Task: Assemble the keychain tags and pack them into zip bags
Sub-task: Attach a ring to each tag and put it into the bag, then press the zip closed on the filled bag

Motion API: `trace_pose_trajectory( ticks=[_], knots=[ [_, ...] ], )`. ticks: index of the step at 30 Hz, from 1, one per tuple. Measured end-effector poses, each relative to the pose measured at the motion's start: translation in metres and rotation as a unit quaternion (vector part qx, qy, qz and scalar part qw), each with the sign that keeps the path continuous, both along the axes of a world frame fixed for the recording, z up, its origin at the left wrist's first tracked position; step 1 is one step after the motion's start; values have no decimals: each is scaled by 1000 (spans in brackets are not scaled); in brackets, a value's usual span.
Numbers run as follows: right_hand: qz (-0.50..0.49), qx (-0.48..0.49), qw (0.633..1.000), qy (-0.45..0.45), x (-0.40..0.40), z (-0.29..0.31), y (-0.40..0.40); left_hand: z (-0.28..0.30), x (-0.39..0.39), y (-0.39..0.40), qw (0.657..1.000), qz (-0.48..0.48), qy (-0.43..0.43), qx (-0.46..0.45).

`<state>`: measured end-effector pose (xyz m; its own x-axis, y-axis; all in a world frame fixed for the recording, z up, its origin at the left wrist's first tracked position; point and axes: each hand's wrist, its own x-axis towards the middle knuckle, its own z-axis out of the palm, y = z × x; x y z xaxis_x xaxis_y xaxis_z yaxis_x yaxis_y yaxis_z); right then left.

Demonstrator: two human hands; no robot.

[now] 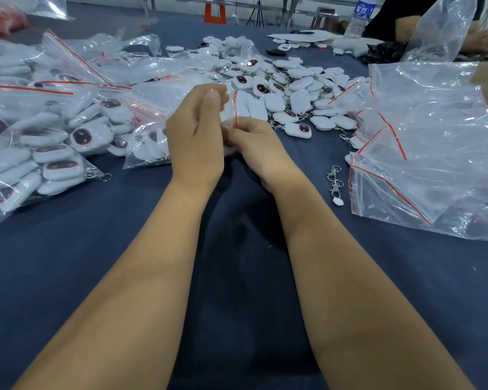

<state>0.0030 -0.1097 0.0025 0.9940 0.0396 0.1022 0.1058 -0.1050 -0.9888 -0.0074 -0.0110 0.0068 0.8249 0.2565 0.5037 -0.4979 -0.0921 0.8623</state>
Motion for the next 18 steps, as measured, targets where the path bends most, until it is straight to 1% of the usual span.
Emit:
trace_pose_trajectory(
  ticks=[2, 4, 6, 7, 9, 11, 12, 13, 15, 17, 18],
  knots=[
    [-58, 36, 998, -4, 9, -2, -1, 1, 1, 1, 999, 29, -17, 16],
    [-99, 96, 990, 2, 14, 1, -6, 2, 2, 3, 997, 71, -31, 22],
    [-137, 162, 977, 6, 14, 2, -14, 2, 4, 8, 993, 112, -27, 23],
    [-152, 211, 966, 4, 13, 4, -18, 2, 6, 12, 991, 128, -13, 31],
    [-185, 332, 925, 5, 15, 7, -26, 1, 11, 19, 987, 142, 49, 62],
    [-195, 430, 881, -5, 16, 9, -33, -2, 14, 21, 979, 122, 130, 103],
    [-192, 460, 867, -8, 16, 10, -35, -4, 15, 21, 975, 100, 161, 116],
    [-186, 481, 857, -9, 16, 10, -37, -7, 15, 20, 973, 74, 181, 119],
    [-173, 502, 847, -11, 14, 11, -36, -8, 13, 16, 972, 40, 194, 129],
    [-172, 502, 848, -10, 15, 13, -35, -8, 12, 15, 971, 44, 194, 129],
    [-168, 505, 846, -8, 15, 13, -35, -8, 13, 17, 973, 46, 196, 110]
  ],
)
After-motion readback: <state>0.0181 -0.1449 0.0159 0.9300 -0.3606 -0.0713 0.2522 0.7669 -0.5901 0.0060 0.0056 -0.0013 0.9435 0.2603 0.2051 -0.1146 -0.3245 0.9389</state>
